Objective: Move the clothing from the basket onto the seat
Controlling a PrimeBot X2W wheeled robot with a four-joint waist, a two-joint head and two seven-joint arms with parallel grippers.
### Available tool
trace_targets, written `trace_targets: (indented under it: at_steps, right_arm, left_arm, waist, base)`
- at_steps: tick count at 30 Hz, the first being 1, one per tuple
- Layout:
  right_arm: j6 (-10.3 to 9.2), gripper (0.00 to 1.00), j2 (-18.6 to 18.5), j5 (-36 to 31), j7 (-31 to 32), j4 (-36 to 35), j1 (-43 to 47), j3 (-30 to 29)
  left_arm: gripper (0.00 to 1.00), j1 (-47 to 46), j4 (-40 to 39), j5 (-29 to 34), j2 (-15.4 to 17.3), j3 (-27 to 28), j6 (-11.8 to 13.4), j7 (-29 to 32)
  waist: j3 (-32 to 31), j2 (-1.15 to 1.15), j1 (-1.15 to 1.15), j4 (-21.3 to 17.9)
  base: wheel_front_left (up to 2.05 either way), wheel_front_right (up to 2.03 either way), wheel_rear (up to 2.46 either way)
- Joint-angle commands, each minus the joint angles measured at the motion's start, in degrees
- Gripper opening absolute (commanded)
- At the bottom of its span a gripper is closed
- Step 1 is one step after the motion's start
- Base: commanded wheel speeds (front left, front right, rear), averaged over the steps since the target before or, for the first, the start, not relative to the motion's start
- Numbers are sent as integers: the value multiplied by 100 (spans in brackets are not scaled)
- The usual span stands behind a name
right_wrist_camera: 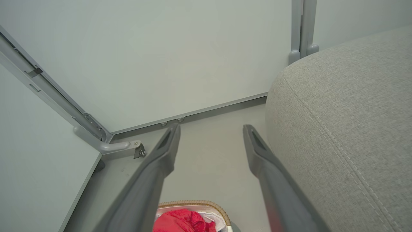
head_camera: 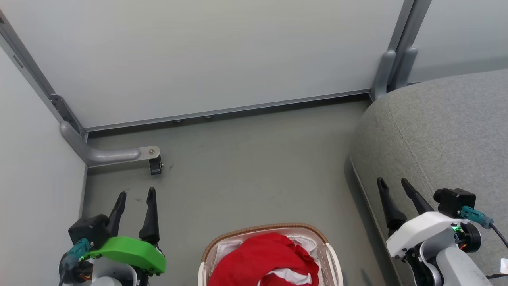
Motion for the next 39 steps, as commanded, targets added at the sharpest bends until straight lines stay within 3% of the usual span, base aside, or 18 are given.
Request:
trace_targets:
  at_steps: [1, 27, 39]
  right_arm:
    - [1, 100, -42, -148, -58, -2, -132, 12]
    - [2, 100, -9, -1309, -371, 148, -299, -34]
    - [0, 100, 4, -1719, -489, -160, -808, 22]
  left_arm:
    - [100, -49, -41, 115, 26, -6, -45, -54]
    - [100, -67, -16, 1270, -142, -46, -228, -370]
    - [100, -783, 903, 1318, -287, -1059, -249, -487]
  waist:
    - [1, 0, 0, 0]
    - [269, 0, 0, -126]
    - [1368, 0, 0, -551]
  base:
    - [0, 0, 0]
    - [0, 0, 0]
    - [0, 0, 0]
